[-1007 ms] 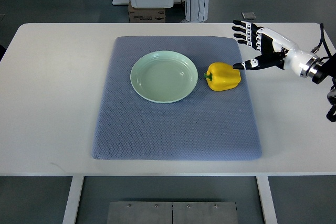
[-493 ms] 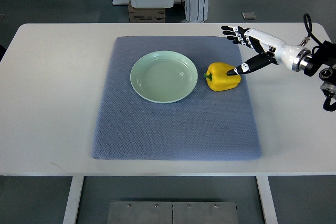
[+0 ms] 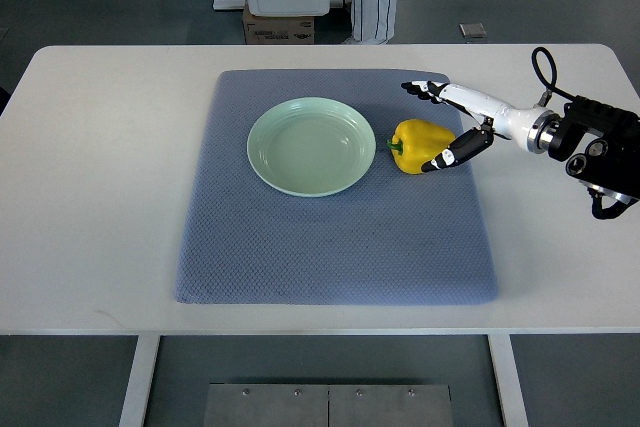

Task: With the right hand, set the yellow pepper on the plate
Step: 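Wrap the right hand's fingers around the yellow pepper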

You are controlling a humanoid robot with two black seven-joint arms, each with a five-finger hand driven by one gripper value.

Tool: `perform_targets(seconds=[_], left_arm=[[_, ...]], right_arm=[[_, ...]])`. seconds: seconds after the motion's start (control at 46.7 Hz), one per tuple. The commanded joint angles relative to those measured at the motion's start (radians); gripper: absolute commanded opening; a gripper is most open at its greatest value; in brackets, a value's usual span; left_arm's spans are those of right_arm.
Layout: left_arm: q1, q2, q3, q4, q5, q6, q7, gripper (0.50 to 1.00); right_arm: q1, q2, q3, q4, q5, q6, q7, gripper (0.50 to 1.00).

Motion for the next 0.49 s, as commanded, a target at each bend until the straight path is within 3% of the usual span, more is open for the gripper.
perform_targets(seconds=[0.0, 0.471], left_arm=[[0.000, 0.000, 0.000, 0.000, 0.000, 0.000, 0.000, 1.000], [0.000, 0.000, 0.000, 0.000, 0.000, 0.000, 0.000, 1.000]], right_arm=[[0.010, 0.020, -0.030, -0.019, 0.000, -0.014, -0.003, 0.991], [0.009, 0.094, -0.133, -0.126, 0.000, -0.040, -0.003, 0.883]])
